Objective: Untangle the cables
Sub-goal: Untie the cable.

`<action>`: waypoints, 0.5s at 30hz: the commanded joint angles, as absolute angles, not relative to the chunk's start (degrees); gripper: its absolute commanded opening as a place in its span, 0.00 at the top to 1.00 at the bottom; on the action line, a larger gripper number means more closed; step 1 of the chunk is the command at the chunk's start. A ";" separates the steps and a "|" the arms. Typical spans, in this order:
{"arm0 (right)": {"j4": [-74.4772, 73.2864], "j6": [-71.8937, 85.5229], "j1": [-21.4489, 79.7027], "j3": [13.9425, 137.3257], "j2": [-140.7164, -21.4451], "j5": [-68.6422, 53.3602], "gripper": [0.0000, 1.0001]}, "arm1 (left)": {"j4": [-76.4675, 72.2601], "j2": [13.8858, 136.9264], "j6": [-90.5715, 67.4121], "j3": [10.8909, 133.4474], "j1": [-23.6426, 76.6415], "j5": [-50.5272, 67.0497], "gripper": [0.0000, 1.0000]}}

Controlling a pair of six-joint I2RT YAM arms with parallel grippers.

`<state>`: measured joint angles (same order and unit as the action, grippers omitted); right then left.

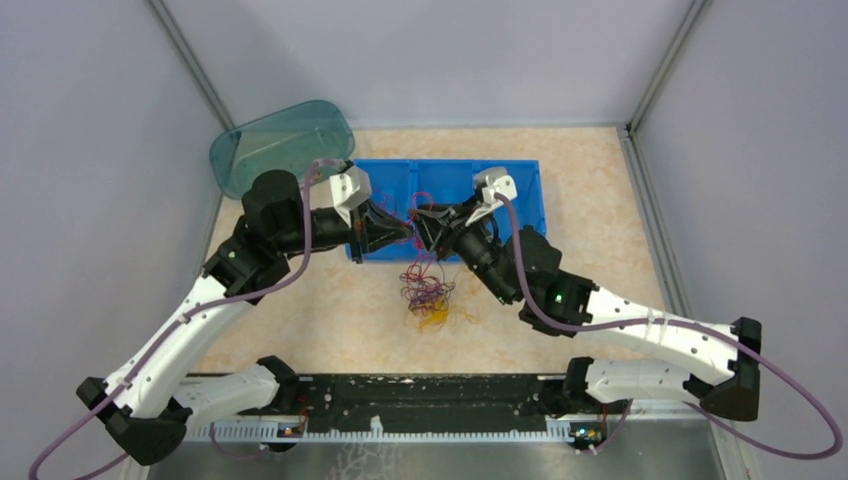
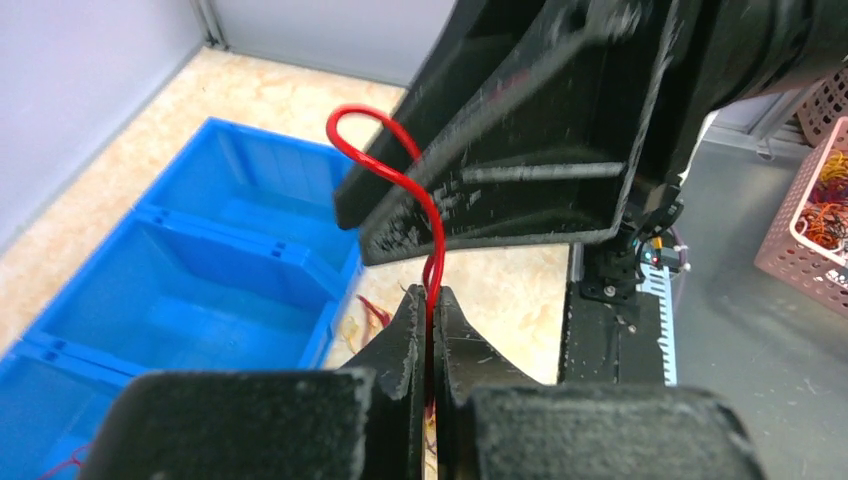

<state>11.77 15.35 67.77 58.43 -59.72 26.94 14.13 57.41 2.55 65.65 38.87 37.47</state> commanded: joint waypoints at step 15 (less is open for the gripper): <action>16.61 16.34 68.29 55.89 -60.75 36.65 0.56 | 22.11 62.44 3.79 83.01 39.02 37.13 1.00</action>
<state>13.52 16.75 67.79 53.63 -59.59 33.01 20.29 61.73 4.82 80.66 38.87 37.69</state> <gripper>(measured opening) 0.436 0.016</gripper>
